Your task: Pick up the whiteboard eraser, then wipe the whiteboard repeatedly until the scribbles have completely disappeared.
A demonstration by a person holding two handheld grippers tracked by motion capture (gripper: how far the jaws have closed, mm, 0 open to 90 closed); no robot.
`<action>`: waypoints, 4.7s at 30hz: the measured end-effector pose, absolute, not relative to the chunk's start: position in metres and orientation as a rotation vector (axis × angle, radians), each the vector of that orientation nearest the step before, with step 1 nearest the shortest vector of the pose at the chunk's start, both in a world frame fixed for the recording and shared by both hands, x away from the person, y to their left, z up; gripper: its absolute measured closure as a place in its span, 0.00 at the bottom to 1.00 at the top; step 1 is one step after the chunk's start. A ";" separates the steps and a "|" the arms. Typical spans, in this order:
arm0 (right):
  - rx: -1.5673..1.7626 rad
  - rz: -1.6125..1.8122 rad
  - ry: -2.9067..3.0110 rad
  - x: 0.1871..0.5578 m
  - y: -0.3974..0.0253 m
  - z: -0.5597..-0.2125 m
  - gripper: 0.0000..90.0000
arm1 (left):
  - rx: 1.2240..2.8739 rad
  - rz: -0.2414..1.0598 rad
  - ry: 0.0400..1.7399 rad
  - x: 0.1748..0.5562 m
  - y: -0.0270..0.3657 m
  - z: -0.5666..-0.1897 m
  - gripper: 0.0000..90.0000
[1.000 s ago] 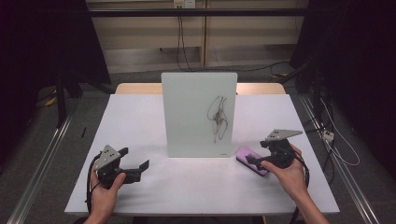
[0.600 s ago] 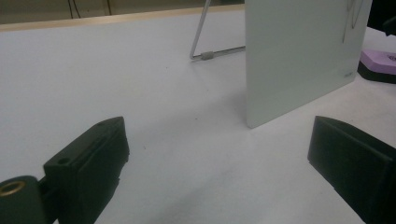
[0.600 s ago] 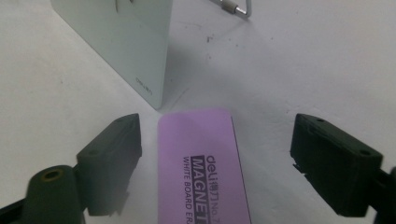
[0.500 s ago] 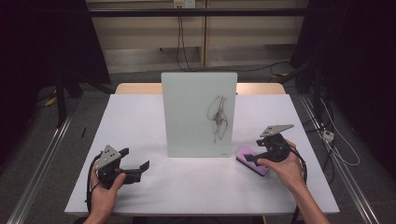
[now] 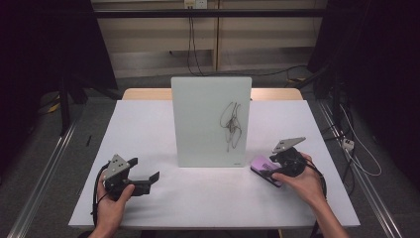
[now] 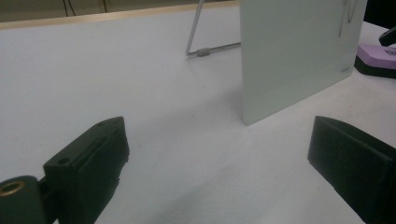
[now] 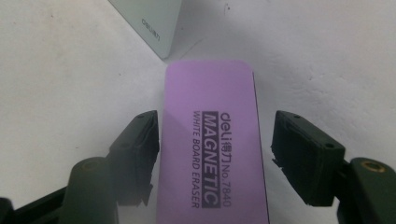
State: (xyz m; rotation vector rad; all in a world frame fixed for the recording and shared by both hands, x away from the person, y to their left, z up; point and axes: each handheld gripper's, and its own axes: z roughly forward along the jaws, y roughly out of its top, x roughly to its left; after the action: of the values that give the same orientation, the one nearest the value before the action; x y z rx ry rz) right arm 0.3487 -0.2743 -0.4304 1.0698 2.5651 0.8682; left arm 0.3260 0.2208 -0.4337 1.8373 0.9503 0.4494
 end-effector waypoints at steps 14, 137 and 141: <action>1.013 0.764 2.614 0.347 -0.269 -0.435 0.45 | 1.830 0.435 0.956 0.326 0.221 -0.434 0.06; 0.666 1.289 2.320 0.352 -0.229 -0.330 0.46 | 1.872 0.411 0.961 0.331 0.221 -0.438 0.06; 0.667 1.301 2.295 0.361 -0.224 -0.321 0.46 | 1.872 0.409 0.963 0.332 0.221 -0.438 0.06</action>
State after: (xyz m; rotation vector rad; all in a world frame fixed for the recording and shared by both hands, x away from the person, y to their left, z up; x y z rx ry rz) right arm 0.3612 -0.2242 -0.3210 0.6668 2.2953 1.3013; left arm 0.3316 0.2214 -0.4385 1.8721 0.9633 0.4094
